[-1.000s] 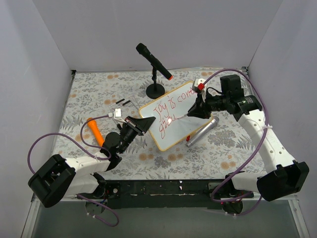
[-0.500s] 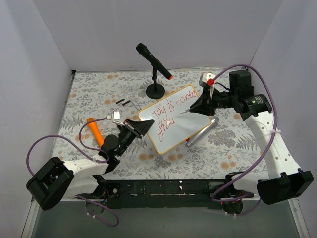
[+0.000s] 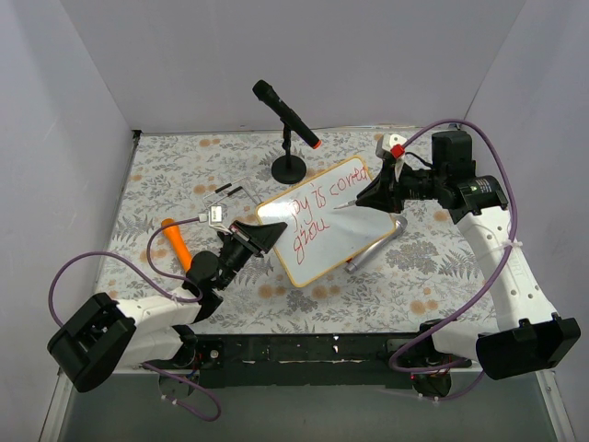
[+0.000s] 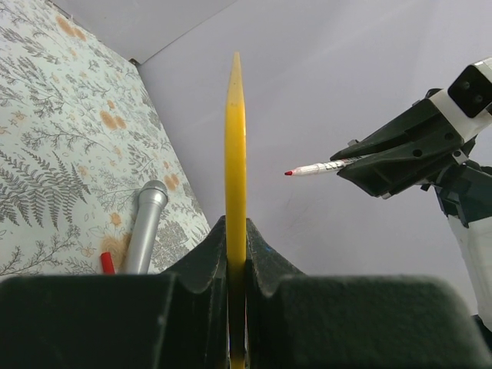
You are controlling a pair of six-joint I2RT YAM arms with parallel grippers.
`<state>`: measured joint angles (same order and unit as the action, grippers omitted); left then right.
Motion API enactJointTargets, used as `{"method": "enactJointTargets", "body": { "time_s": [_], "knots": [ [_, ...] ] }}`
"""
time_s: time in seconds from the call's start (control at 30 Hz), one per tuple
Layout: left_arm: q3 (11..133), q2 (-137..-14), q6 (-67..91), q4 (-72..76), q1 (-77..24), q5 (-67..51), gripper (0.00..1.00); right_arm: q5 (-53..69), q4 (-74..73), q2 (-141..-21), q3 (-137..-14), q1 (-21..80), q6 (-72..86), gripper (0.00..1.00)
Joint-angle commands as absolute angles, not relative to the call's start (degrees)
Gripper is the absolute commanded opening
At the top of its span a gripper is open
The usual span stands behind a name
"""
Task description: Write a sentence on the whiteboard
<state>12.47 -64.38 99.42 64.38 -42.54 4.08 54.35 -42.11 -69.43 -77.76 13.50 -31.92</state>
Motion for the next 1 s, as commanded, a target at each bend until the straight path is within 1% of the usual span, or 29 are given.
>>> {"method": "enactJointTargets", "body": {
  "time_s": [0.0,0.33,0.6,0.97],
  "knots": [
    [12.92,-61.0,101.25,72.25,-42.45,3.78,0.0,57.57,-40.69,-67.94,-77.6,13.1,-33.04,0.01],
    [12.66,-59.77,101.51,71.63,-42.45,3.69,0.0,58.1,-40.69,-68.82,-77.7,12.92,-33.4,0.01],
    [12.66,-59.85,101.95,71.89,-42.45,3.25,0.0,57.75,-38.59,-70.22,-78.05,13.09,-30.06,0.01],
    [13.88,-62.31,101.95,73.04,-42.45,2.55,0.0,51.24,-37.88,-71.28,-78.92,15.38,-29.71,0.01]
  ]
}}
